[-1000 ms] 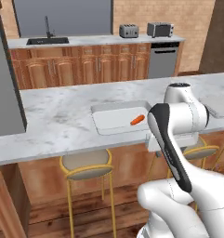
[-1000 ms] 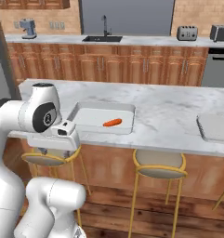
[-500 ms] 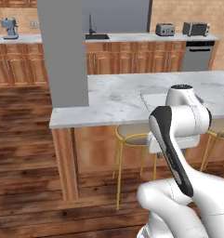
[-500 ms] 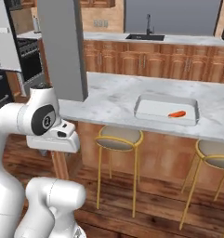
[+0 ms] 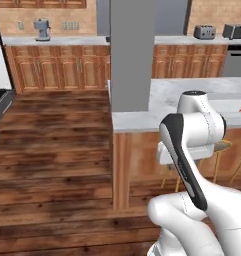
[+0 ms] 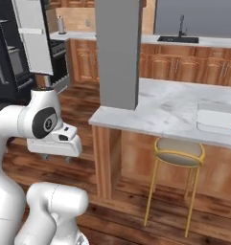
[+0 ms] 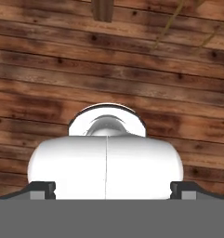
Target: Place the cold items (carrot and mushroom) from the fridge in one tupperware on the dining counter. Place the warm items (kebab skewer and hot dog) in the stove area in another tupperware.
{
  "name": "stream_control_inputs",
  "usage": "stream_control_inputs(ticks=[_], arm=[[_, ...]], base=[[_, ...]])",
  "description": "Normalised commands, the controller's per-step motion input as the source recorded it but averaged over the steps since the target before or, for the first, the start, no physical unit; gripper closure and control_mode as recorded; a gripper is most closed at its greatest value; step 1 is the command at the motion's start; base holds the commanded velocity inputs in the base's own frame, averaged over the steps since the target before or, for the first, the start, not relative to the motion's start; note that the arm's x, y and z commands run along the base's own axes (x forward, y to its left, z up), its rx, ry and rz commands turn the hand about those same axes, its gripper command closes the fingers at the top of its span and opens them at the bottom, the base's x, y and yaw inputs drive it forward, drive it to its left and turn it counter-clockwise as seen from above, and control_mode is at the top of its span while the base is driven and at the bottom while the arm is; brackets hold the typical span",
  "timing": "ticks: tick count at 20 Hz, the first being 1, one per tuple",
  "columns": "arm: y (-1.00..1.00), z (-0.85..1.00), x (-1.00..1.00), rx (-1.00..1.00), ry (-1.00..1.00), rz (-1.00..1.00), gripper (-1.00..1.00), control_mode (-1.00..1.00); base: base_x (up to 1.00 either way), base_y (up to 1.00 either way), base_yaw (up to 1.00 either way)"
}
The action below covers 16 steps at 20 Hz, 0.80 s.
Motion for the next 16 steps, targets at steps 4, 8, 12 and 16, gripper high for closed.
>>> stream_control_inputs(ticks=[4, 8, 12, 16], arm=[[0.0, 0.0, 0.0, 0.0, 0.0, 0.0, -1.0, 1.0], [0.0, 0.0, 0.0, 0.0, 0.0, 0.0, -1.0, 1.0], [0.0, 0.0, 0.0, 0.0, 0.0, 0.0, -1.0, 1.0], [0.0, 0.0, 0.0, 0.0, 0.0, 0.0, -1.0, 1.0]], base=[[0.14, 1.0, -0.02], [0.23, 1.0, -0.08], [0.51, 1.0, -0.22], [0.73, 0.98, -0.3]])
